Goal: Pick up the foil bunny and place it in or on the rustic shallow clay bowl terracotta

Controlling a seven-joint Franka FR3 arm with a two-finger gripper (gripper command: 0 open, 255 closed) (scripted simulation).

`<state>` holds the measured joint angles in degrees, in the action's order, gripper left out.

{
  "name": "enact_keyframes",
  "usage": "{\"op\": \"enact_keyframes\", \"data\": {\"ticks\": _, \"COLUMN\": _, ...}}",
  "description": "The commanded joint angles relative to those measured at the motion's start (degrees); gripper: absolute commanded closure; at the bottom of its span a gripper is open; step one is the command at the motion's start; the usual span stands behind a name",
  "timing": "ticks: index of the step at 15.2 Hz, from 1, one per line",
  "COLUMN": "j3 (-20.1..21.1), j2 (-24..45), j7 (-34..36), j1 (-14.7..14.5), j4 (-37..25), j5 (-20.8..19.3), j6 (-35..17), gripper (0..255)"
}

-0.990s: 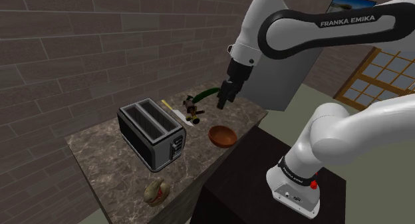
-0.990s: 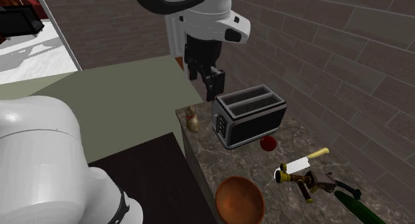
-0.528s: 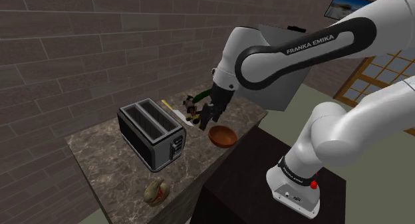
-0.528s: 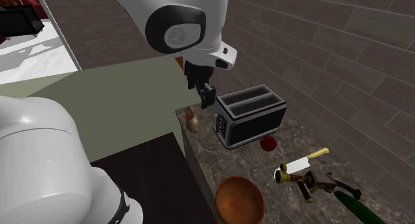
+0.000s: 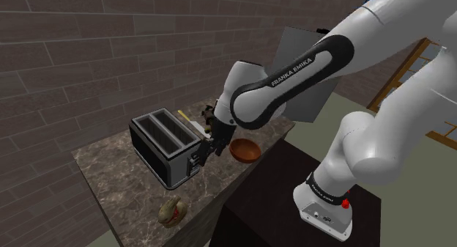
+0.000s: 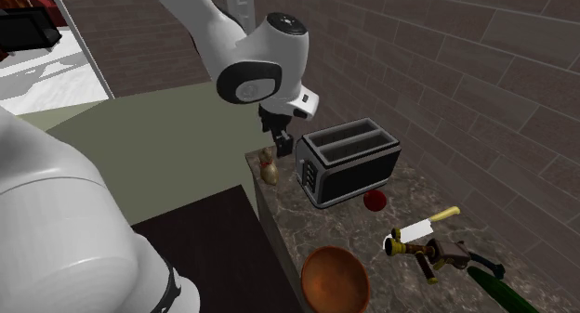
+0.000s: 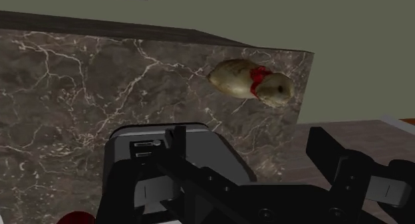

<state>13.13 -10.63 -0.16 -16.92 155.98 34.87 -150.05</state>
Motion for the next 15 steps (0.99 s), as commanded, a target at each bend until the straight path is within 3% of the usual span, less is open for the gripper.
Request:
{"op": "enact_keyframes", "data": {"ticks": 1, "j3": 0.82, "j2": 5.44, "j7": -1.49, "j1": -1.74, "j4": -1.59, "j5": 3.93, "j6": -4.53, "gripper": 0}}
{"op": "enact_keyframes", "data": {"ticks": 5, "j3": 2.81, "j2": 15.88, "j7": -5.77, "j1": -4.00, "j4": -6.50, "j5": 11.93, "j6": -11.30, "gripper": 0}}
{"op": "enact_keyframes", "data": {"ticks": 9, "j3": 5.91, "j2": 26.14, "j7": -10.36, "j1": -4.47, "j4": -12.85, "j5": 19.07, "j6": -16.81, "gripper": 0}}
{"op": "enact_keyframes", "data": {"ticks": 15, "j3": 9.03, "j2": 35.26, "j7": -14.46, "j1": -3.86, "j4": -18.46, "j5": 23.48, "j6": -21.79, "gripper": 0}}
